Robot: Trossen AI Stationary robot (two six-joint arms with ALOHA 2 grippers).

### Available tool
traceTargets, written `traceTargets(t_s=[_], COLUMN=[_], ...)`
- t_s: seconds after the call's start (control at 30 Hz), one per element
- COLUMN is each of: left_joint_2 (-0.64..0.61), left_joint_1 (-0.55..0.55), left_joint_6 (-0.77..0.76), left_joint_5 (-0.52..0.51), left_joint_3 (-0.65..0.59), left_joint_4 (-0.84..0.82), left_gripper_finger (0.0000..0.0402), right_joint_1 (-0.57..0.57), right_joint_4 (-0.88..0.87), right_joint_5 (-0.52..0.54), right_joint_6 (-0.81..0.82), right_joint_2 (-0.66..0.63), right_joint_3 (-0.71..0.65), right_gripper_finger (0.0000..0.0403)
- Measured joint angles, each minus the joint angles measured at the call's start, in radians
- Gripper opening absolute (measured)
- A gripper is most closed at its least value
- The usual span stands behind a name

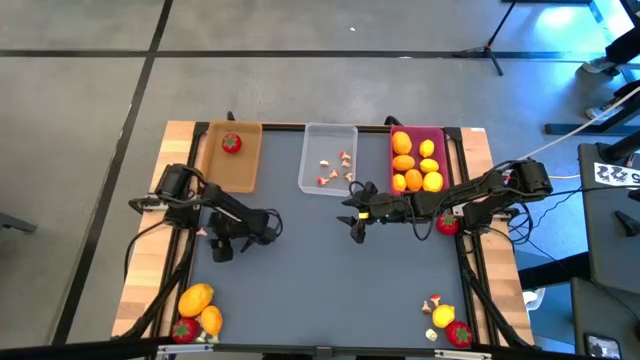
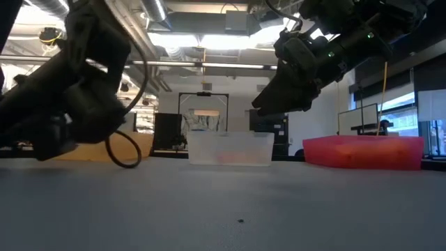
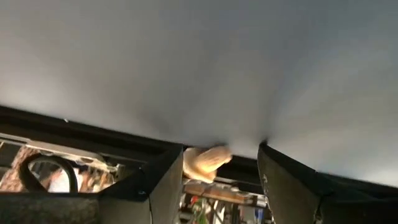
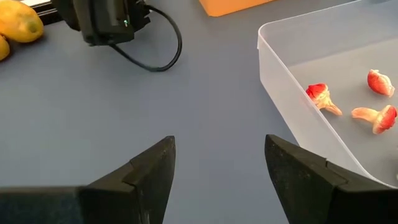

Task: Sort produce into baskets
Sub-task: Put the mushroom into the transparent bin

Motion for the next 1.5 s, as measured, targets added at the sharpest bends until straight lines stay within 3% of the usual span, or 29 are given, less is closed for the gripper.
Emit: traceTargets(t_s=[0.33,0.67,0.8,1.23,1.5], left_joint_2=[0.0,-0.001,-0.014,-0.342,-0.589], left_joint_1=[0.0,0.0,-0.005,0.029,0.108], left_joint_6=[0.04,0.081,0.089,0.083,0.112], left_joint_5=[0.0,-0.02,-0.024,-0.147,-0.334], left_joint_3=[-0.101,-0.106,-0.079,0.115,0.168], left_joint_4=[0.032,0.047,0.019,-0.001,0.263], left_gripper_finger=[0.0195,0.0074,0.0048,0.0061,0.0064], right_joint_1=[0.0,0.0,0.0,0.0,0.0], right_joint_4=[0.0,0.0,0.0,0.001,0.001], right_joint_5=[0.0,0.0,0.0,0.018,0.019], right_joint_6=[0.0,0.0,0.0,0.0,0.0], right_joint_2=[0.0,0.0,0.0,0.0,0.0], right_joint_3=[0.0,0.0,0.0,0.0,0.0], right_gripper_finger=[0.0243,0.0243,0.0243,0.0243,0.0243])
